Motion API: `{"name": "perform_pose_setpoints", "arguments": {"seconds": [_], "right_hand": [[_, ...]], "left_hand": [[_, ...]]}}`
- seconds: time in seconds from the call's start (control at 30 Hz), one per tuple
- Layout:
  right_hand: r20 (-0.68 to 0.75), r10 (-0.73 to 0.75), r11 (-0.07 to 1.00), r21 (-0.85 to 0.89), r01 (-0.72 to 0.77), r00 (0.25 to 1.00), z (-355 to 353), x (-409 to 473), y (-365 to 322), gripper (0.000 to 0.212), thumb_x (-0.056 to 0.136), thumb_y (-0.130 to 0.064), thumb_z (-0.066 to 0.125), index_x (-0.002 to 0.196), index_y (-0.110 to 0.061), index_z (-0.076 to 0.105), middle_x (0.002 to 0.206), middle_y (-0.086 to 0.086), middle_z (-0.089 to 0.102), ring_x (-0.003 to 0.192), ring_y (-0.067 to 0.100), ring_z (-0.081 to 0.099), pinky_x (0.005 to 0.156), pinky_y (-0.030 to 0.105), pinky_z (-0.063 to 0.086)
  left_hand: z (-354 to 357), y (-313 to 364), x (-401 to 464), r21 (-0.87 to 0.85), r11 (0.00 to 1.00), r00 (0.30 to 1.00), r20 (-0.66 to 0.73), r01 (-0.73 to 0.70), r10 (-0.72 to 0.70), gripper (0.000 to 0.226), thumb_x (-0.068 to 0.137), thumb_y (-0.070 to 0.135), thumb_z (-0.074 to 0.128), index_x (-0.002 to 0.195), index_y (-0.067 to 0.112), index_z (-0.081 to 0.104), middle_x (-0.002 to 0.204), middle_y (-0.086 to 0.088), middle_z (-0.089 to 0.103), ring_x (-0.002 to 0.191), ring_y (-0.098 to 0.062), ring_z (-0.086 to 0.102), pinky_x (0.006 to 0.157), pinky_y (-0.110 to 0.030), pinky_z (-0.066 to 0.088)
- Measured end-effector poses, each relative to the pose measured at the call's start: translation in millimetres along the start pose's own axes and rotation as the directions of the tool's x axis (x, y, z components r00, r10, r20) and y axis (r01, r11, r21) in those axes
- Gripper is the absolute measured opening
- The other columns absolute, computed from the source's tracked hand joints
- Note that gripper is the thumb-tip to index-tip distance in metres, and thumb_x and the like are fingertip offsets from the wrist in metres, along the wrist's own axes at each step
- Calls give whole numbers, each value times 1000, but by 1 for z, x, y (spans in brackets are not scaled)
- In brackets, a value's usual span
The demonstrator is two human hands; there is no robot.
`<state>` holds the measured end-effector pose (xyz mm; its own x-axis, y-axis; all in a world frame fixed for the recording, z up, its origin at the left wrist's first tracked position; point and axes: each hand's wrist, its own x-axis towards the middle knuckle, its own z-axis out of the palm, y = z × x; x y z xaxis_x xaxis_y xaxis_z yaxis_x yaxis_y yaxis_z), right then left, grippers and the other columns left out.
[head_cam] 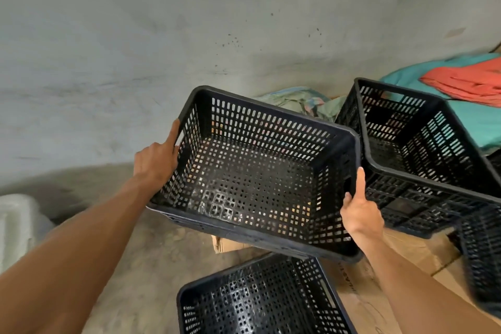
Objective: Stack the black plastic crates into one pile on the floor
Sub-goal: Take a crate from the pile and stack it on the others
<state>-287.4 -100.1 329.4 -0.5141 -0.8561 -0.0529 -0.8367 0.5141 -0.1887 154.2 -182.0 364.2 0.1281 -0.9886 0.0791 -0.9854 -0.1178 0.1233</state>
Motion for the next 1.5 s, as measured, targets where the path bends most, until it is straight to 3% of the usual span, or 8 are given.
{"name": "perform_pose_setpoints", "arguments": {"seconds": [0.13, 0.37, 0.63, 0.8, 0.97, 1.13, 1.3, 1.5], "right_hand": [[-1, -131, 991, -41, 131, 991, -4, 2, 22, 73, 105, -36, 31, 154, -39, -23, 57, 6, 49, 50, 23, 47, 55, 34, 43], [27, -286, 954, -80, 288, 958, -11, -19, 82, 75, 103, -35, 36, 156, -40, -17, 88, 22, 69, 75, 36, 64, 64, 37, 39], [148, -299, 950, -44, 309, 943, -19, -56, 160, 84, 99, -29, 48, 157, -37, -13, 76, 15, 58, 60, 28, 49, 57, 36, 37], [193, -270, 948, -120, 296, 943, 2, -73, 189, 83, 100, -32, 46, 157, -36, -15, 84, 14, 70, 68, 29, 60, 68, 39, 48], [189, -280, 947, -105, 303, 941, 33, -91, 204, 81, 100, -32, 43, 156, -38, -15, 88, 18, 71, 76, 36, 68, 62, 37, 46], [137, -301, 948, -60, 311, 944, 45, -104, 207, 78, 101, -28, 41, 158, -36, -12, 82, 21, 69, 71, 38, 65, 59, 34, 38], [90, -314, 944, -77, 321, 945, 50, -107, 202, 72, 103, -31, 36, 157, -40, -11, 87, 24, 70, 76, 40, 66, 62, 38, 41], [54, -396, 907, -135, 399, 917, 61, -104, 198, 73, 103, -34, 38, 156, -42, -13, 67, 11, 63, 48, 25, 51, 52, 30, 39]], "left_hand": [[-5, 4, -68, 19, 994, 994, 5, 110, -110, 74, 104, 31, 41, 155, 36, -12, 57, -5, 53, 45, -23, 52, 44, -33, 43], [-14, 31, -188, 86, 961, 963, 33, 263, -267, 75, 103, 29, 42, 156, 34, -11, 56, 0, 47, 46, -22, 48, 49, -34, 40], [8, 68, -266, 137, 948, 944, 127, 286, -303, 75, 102, 29, 43, 158, 32, -7, 70, -5, 60, 52, -24, 48, 52, -34, 40], [44, 74, -291, 148, 946, 932, 181, 288, -313, 74, 102, 30, 43, 158, 33, -5, 69, -5, 59, 52, -24, 48, 53, -35, 39], [85, 62, -314, 108, 947, 930, 185, 303, -318, 71, 103, 31, 40, 158, 34, -3, 76, -11, 67, 61, -32, 61, 55, -36, 40], [104, 51, -338, 2, 943, 935, 125, 334, -331, 66, 104, 33, 38, 158, 39, 0, 49, 1, 40, 39, -20, 36, 51, -36, 39], [107, 43, -359, -48, 934, 932, 97, 355, -350, 67, 103, 33, 38, 157, 40, -1, 48, 3, 38, 38, -17, 34, 49, -35, 37], [102, 42, -403, -96, 904, 908, 87, 417, -410, 69, 104, 31, 39, 157, 39, -4, 54, -6, 53, 42, -24, 46, 47, -33, 39]]}}
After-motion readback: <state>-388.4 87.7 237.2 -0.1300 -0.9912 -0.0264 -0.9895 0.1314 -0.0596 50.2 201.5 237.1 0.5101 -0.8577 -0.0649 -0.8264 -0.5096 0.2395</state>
